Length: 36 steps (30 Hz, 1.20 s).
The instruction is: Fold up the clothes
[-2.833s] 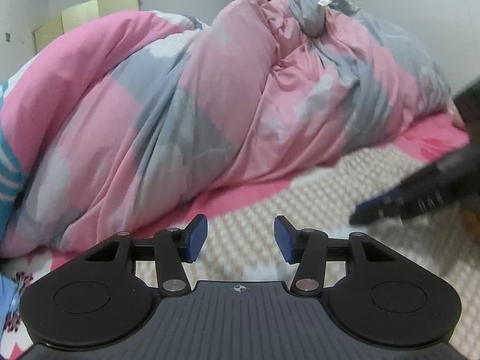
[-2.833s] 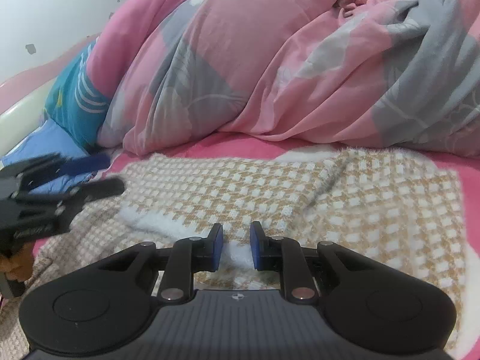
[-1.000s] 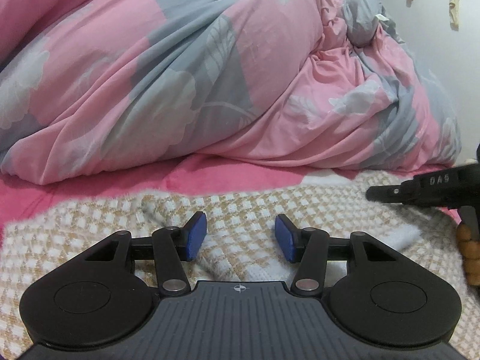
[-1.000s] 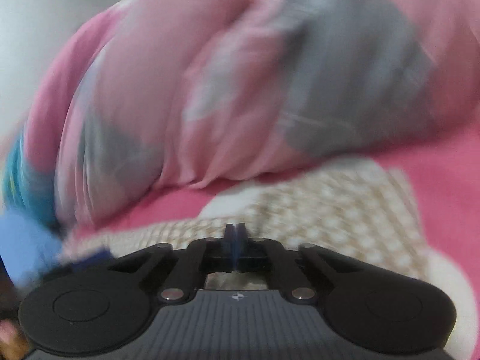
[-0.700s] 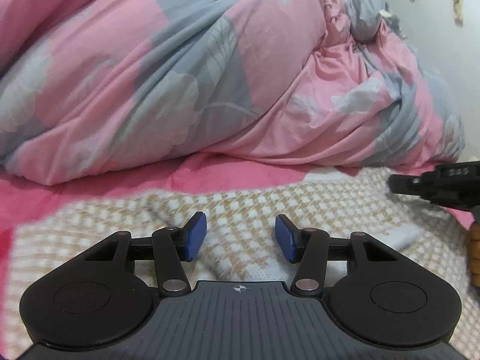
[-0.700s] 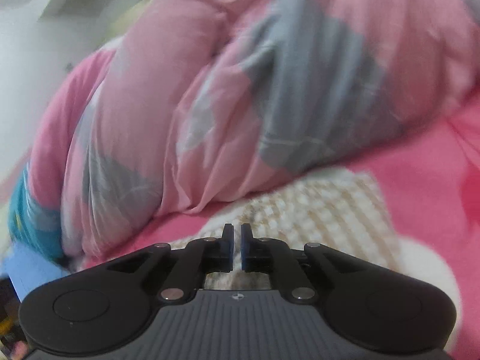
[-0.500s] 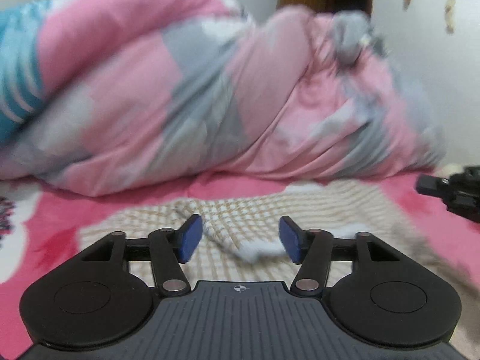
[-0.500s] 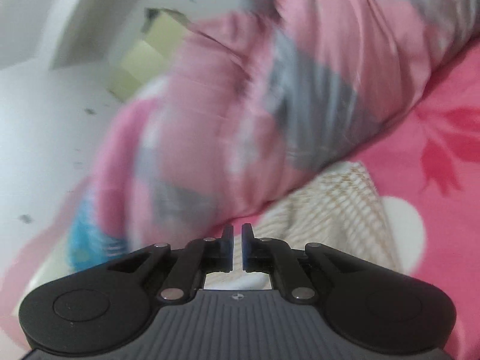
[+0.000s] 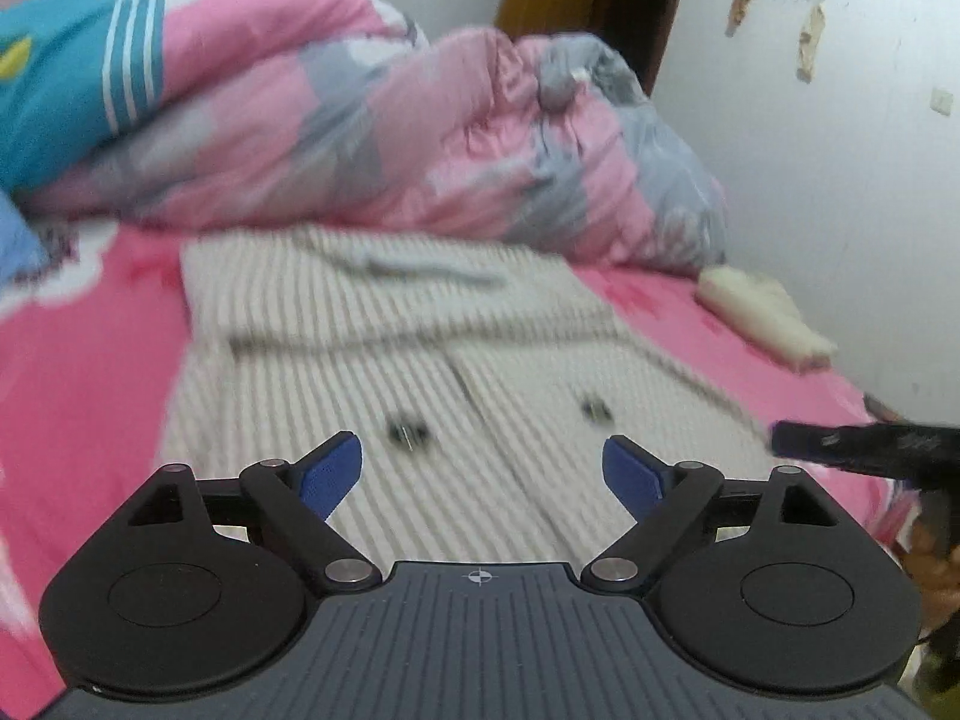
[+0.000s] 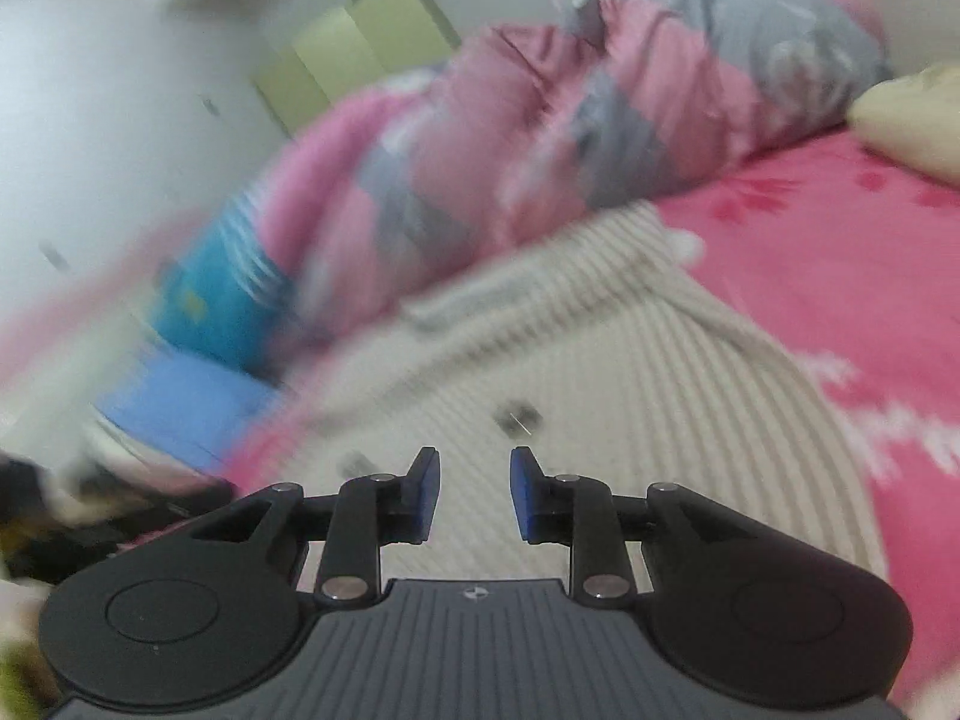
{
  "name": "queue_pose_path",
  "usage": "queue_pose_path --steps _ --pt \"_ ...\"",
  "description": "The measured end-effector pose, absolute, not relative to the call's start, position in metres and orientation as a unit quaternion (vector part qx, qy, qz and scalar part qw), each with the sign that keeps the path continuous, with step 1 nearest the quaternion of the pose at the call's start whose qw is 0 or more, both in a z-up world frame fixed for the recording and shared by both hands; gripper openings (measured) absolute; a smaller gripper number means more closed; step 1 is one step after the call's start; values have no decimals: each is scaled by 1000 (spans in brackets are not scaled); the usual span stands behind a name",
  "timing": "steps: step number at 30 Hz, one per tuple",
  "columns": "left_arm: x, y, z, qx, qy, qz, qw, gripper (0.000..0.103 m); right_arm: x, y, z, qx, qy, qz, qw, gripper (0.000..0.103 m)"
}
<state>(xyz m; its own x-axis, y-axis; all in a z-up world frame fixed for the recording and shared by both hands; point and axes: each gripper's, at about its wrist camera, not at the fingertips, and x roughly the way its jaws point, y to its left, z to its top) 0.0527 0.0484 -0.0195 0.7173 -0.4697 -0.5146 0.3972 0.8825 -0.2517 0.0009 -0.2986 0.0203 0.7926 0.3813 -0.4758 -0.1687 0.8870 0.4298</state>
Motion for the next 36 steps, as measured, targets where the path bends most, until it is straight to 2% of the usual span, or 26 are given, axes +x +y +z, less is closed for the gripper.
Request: queue_pose_path --steps 4,8,13,36 --pt "45 30 -55 -49 337 -210 917 89 -6 -273 2 110 288 121 944 28" --pt "38 19 -64 -18 322 -194 926 98 -10 -251 -14 39 285 100 953 30" --pt "35 15 -68 -12 323 -182 929 101 -16 -227 -32 -43 278 75 957 31" --pt "32 17 -69 -46 329 -165 929 103 -18 -238 -37 5 269 87 959 34"
